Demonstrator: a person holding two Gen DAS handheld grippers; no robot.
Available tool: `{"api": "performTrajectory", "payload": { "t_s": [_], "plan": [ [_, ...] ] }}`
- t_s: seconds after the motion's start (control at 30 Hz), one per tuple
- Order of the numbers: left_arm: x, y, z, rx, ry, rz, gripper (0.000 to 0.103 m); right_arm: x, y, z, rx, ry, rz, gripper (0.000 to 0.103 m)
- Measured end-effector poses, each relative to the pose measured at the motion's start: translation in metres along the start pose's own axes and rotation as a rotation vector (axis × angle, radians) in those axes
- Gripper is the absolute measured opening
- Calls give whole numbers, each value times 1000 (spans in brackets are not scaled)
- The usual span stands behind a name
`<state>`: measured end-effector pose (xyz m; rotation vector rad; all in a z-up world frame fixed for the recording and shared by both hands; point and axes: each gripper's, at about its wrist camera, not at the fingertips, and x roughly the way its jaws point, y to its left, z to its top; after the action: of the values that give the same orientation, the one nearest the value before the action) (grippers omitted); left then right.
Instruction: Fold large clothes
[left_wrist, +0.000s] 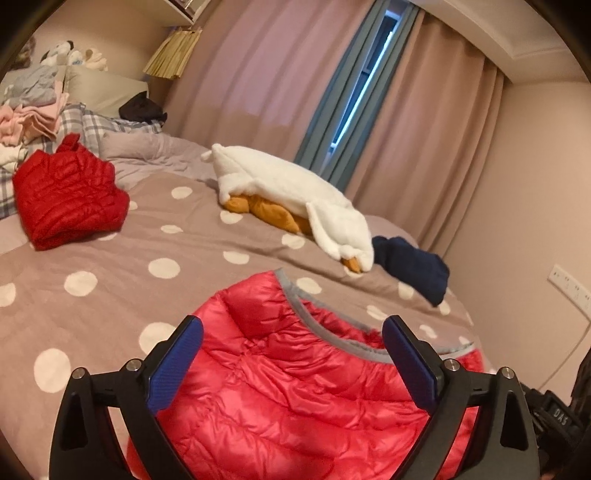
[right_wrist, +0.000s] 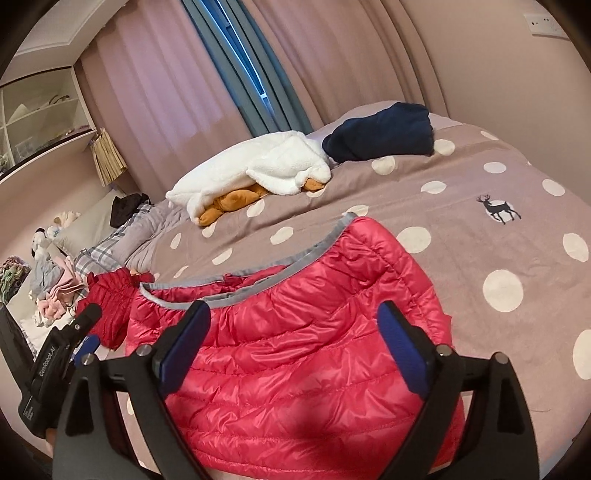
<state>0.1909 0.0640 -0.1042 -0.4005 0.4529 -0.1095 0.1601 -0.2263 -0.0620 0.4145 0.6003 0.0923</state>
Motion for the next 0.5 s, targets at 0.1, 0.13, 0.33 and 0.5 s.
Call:
{"api": "performTrajectory", "payload": {
  "t_s": [0.1,0.13,0.33,0.5],
  "plan": [
    [9,1,-5,15,21,-11,97,8,-1,-1,-1,9,-3,94],
    [15,3,-8,17,28,-16,97,11,-1,-2,-2,10,-2,95],
    [76,18,-30,33,136,124,97,48,-10,-8,-18,57,-54,95],
    [129,30,-62,63,208,227,99,103,-31,-20,-30,162,-152,95]
  ]
}}
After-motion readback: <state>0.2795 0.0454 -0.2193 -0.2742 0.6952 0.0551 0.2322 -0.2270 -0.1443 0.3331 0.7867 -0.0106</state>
